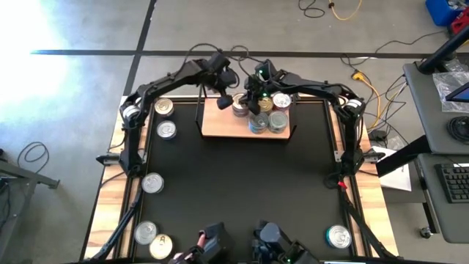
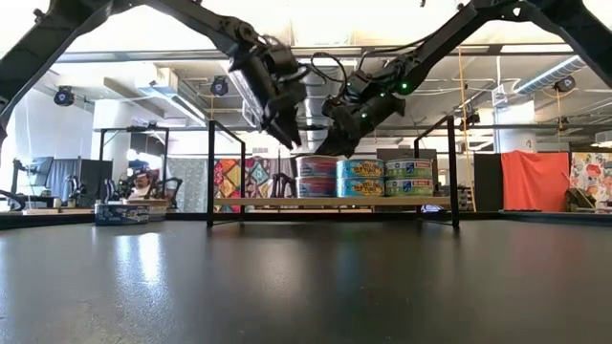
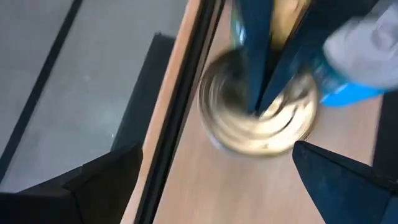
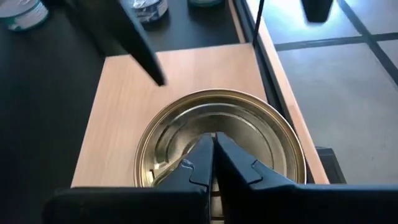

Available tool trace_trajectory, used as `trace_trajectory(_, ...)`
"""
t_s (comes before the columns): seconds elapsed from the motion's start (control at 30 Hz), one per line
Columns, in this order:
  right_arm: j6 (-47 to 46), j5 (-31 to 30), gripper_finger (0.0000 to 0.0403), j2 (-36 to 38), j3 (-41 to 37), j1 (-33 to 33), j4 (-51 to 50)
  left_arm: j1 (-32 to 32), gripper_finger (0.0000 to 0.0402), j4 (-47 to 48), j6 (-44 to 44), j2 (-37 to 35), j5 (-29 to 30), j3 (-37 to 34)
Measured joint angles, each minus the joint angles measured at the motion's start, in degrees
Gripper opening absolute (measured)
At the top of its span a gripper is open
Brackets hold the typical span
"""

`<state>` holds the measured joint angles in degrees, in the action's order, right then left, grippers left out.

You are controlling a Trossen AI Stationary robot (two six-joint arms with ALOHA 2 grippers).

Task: Stack canned seafood by type on shelf
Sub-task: Stack the blue-pink tuna can on top of the other blue-pink tuna can on the shelf, then adjust the tuna cans on the shelf

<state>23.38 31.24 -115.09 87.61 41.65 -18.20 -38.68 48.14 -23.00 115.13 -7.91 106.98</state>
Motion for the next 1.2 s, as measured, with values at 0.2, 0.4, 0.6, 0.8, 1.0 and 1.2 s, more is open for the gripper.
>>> trace_trajectory(0.2,-1.47,-0.39,0.0012,0.43,0.0,0.0,1.49,1.89,0.04,-0.31,2.33,-0.74,-1.98,6.07)
trace_trajectory(0.4,-1.3,-0.96,0.0012,3.97,-0.12,0.0,1.57,3.0,0.04,-1.96,3.91,-0.8,-1.58,7.52)
trace_trajectory(0.6,-2.87,-2.94,0.0012,8.42,-0.37,0.4,0.1,3.14,0.04,-2.96,6.0,-0.89,-1.5,6.55)
trace_trajectory(0.8,-2.58,-3.44,0.0012,13.46,-0.22,0.7,-2.21,5.03,0.0396,-3.64,5.87,-5.73,-1.51,6.49)
trace_trajectory(1.0,0.19,-12.0,0.0012,17.23,-0.02,0.61,-11.14,5.8,0.0388,-3.42,5.77,-12.54,1.41,5.11)
trace_trajectory(1.2,2.77,-30.67,0.0012,16.55,0.75,-0.85,-28.17,6.1,0.0384,-7.83,5.79,-20.7,1.39,-1.23)
